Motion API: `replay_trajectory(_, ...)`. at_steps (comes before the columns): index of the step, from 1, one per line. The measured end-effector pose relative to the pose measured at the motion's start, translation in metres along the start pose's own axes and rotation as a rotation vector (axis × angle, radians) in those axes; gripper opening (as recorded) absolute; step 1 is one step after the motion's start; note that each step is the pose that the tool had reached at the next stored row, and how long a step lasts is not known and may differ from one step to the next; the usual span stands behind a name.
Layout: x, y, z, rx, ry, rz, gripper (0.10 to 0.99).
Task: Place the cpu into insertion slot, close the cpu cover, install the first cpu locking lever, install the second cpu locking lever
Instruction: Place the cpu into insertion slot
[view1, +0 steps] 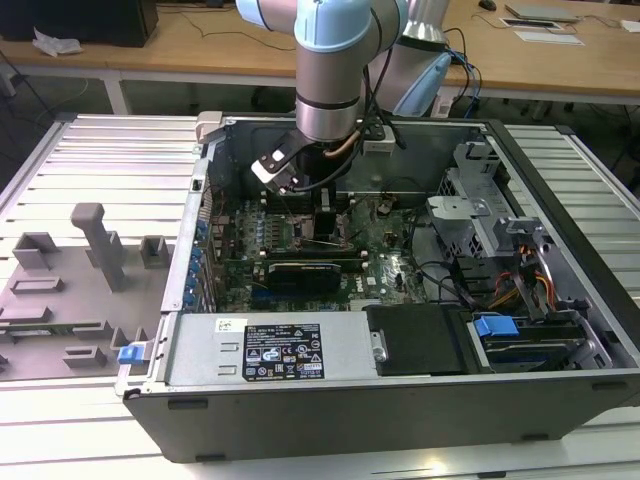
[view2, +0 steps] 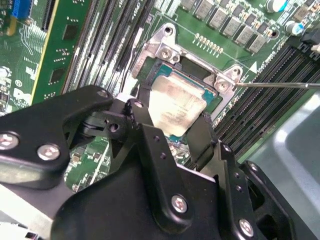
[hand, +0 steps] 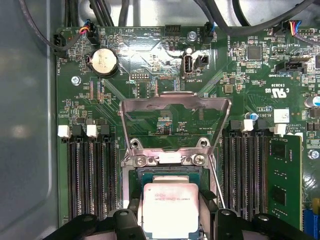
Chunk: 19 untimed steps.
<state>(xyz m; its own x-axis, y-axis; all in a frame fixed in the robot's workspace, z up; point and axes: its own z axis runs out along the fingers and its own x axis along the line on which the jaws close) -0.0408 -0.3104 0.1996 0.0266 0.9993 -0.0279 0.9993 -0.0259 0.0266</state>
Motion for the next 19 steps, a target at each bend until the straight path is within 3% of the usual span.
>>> replay_trajectory(19, 0.0, 0.0012, -0.0004, 0.0, 0.0024, -0.008, 0.537)
